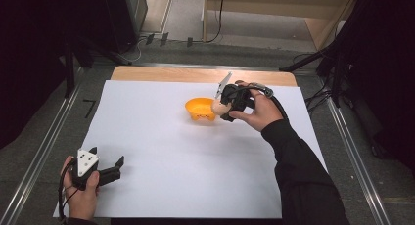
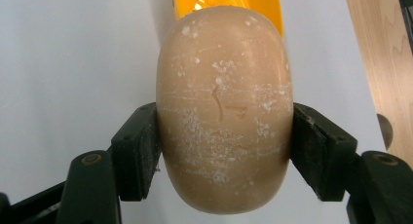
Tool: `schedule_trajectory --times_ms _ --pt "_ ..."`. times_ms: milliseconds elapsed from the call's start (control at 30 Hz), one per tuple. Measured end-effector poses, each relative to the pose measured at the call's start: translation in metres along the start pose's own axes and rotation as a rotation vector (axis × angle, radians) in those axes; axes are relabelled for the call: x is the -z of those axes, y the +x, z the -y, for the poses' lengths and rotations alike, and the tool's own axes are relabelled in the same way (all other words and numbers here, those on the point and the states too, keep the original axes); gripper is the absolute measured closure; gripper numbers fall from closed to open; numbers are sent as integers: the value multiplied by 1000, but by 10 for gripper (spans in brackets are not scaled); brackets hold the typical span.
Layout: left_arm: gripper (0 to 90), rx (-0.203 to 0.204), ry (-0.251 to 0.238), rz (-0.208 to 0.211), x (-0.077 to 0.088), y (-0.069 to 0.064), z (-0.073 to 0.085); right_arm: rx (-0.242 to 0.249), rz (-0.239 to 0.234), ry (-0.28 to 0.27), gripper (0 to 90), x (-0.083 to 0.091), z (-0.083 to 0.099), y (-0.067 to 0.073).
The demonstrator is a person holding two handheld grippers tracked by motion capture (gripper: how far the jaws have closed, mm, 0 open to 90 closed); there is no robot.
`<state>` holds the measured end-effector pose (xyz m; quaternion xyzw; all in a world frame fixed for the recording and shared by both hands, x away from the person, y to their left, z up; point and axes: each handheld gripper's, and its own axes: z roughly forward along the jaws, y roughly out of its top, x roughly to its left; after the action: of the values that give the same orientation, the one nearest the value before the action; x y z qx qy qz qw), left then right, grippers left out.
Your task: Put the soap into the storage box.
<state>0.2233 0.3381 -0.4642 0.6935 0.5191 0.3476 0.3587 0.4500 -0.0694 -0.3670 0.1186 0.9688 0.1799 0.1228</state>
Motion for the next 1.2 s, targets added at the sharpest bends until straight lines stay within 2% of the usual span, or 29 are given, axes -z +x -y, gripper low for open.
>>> schedule_trajectory --times_ms 67,333,433,567,667,800,933,1000,1200 --pt "69 -1 1 0 0 0 0 18 5 -4 333 0 -2 -1" --pt "69 -2 0 1 0 0 0 36 -8 -9 333 -2 -13 -3" --pt "70 -1 2 1 0 0 0 68 2 -15 333 -2 -18 -6" --pt "70 1 0 2 0 0 0 84 -8 -24 333 -4 -24 -7" --pt "70 3 -2 3 0 0 0 125 -1 -12 333 -8 -29 -7" --pt "69 5 -4 4 0 0 0 147 -4 -11 332 -12 -37 -7" --pt "69 4 -3 5 0 0 0 150 -7 -1 333 -15 -44 -9" --pt "69 4 -3 5 0 0 0 167 -12 1 332 -17 -46 -11" --pt "70 5 -4 6 0 1 0 160 -27 -11 332 -20 -54 -13"
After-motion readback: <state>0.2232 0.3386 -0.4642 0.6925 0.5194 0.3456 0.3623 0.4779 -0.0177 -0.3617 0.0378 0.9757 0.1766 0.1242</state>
